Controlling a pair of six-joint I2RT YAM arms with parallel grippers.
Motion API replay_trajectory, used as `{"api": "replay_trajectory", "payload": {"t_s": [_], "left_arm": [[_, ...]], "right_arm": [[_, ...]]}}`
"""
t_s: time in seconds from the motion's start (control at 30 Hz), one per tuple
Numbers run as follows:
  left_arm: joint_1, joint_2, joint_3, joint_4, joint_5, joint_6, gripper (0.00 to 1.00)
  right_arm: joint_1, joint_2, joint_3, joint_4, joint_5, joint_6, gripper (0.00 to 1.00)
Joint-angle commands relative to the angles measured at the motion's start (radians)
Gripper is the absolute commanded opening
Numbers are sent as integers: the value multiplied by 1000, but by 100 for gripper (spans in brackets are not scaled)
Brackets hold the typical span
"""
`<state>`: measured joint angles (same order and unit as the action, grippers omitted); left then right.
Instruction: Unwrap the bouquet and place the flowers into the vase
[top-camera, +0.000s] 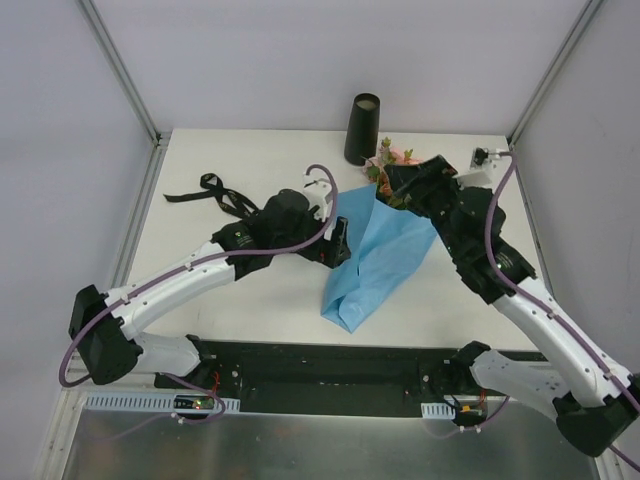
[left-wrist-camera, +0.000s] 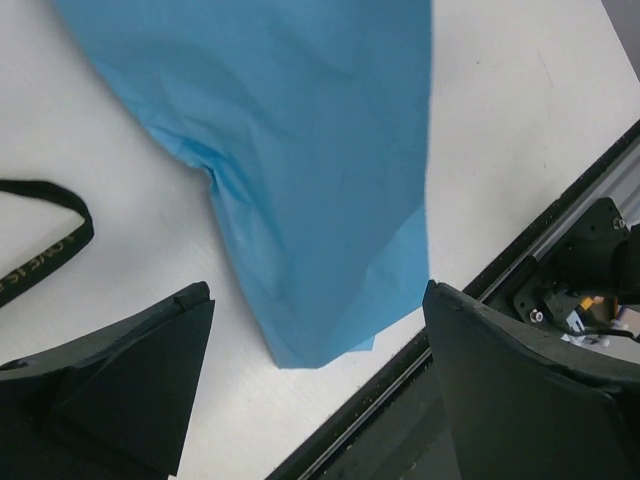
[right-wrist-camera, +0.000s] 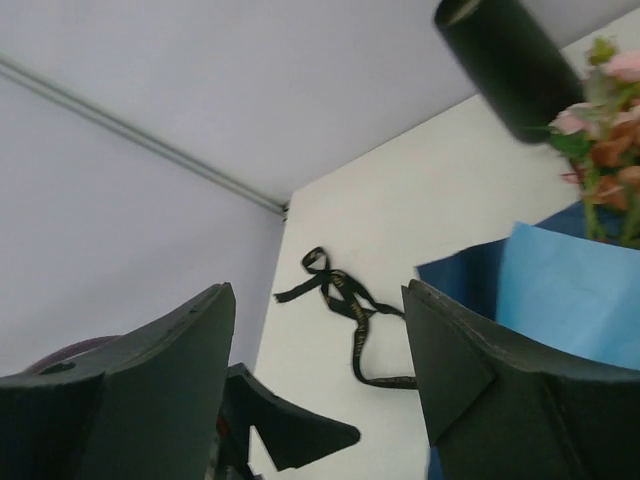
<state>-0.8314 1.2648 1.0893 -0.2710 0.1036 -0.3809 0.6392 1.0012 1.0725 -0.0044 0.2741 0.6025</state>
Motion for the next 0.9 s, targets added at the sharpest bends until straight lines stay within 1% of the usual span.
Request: {"api": "replay_trajectory", "payload": {"t_s": [0.0,0.1,0.23,0.33,0.4,0.47,0.5,0.6,0.67,0.77,0.87], "left_arm": [[-77,66,93,70,-146,63,89],[-112,131,141,72,-165,95,92],[-140,218,193,72,-211,119,94],[-140,258,213,66,-264,135,90],[-138,271,224,52,-326,145,87],[-138,274,227,39,-369,163,81],[-140,272,222,36,-390,166,75],[-140,257,207,30,-442,174,52],[-138,239,190,24,-481,174,41],[-133,205,163,18,-524,172,34],[-118,182,136,7,-522,154,28]], "right_arm": [[-1,-90,-129,-77,188,-95,75],[-3,-148,-209,-85,211,-93,75],[-3,-190,-269,-106,229,-84,76],[-3,-205,-293,-124,228,-70,76],[-1,-210,-301,-141,228,-61,76],[-4,-214,-309,-144,220,-52,76],[-3,-216,-316,-144,212,-47,76],[-3,-201,-333,-146,197,-33,76],[-4,-190,-341,-149,200,-18,76],[-1,-167,-339,-163,203,12,76],[-4,-133,-329,-163,180,60,76]]}}
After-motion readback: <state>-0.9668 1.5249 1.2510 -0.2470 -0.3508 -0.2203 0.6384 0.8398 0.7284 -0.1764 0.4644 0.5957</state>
